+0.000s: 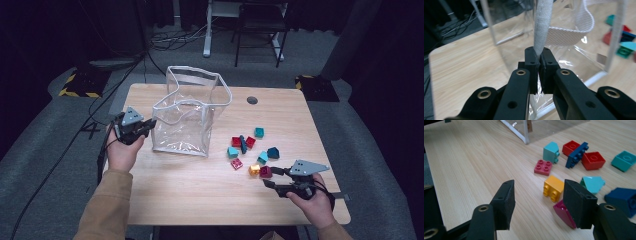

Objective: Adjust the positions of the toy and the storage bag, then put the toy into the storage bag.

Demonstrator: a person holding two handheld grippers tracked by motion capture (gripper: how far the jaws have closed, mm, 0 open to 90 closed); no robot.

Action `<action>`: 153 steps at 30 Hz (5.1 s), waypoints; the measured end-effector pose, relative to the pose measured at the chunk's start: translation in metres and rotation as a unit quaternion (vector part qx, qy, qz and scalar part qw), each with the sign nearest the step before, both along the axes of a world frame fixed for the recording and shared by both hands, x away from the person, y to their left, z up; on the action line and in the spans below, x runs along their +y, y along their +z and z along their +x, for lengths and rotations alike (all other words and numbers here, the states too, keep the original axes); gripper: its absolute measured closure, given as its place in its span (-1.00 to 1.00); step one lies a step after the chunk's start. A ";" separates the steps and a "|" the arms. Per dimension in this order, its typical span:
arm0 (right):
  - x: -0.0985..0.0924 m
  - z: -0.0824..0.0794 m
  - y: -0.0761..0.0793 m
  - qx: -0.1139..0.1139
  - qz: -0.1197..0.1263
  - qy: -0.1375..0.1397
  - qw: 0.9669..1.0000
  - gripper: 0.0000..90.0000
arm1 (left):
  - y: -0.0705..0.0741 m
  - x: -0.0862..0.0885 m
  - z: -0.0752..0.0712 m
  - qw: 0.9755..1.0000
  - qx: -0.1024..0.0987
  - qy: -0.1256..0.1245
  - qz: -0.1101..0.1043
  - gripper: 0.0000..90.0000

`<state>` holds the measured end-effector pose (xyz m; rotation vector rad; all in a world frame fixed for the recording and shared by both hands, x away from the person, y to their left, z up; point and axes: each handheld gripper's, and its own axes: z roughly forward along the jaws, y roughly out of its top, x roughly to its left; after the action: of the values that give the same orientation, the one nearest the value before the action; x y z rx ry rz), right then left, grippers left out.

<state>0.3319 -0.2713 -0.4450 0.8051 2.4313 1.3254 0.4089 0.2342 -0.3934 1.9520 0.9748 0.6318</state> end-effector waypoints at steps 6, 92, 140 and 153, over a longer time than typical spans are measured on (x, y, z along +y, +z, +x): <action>0.024 0.012 0.005 -0.004 0.010 0.016 1.000 -0.02 | -0.003 -0.017 -0.032 1.000 -0.008 -0.019 -0.012 0.92; -0.033 -0.030 0.038 -0.006 0.003 -0.021 1.000 -0.12 | -0.042 -0.045 -0.135 0.997 0.023 -0.077 0.009 -0.30; -0.023 0.146 -0.002 0.025 -0.032 -0.102 0.994 -0.27 | -0.111 -0.009 -0.096 0.990 0.136 0.023 0.035 -0.62; 0.007 0.182 -0.020 0.040 -0.048 -0.103 0.993 -0.29 | -0.111 -0.009 -0.096 0.990 0.136 0.023 0.036 -0.63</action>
<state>0.5138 -0.2646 -0.4646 1.0690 2.3743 1.1128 0.3126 0.2249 -0.5048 2.1220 1.1790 0.4377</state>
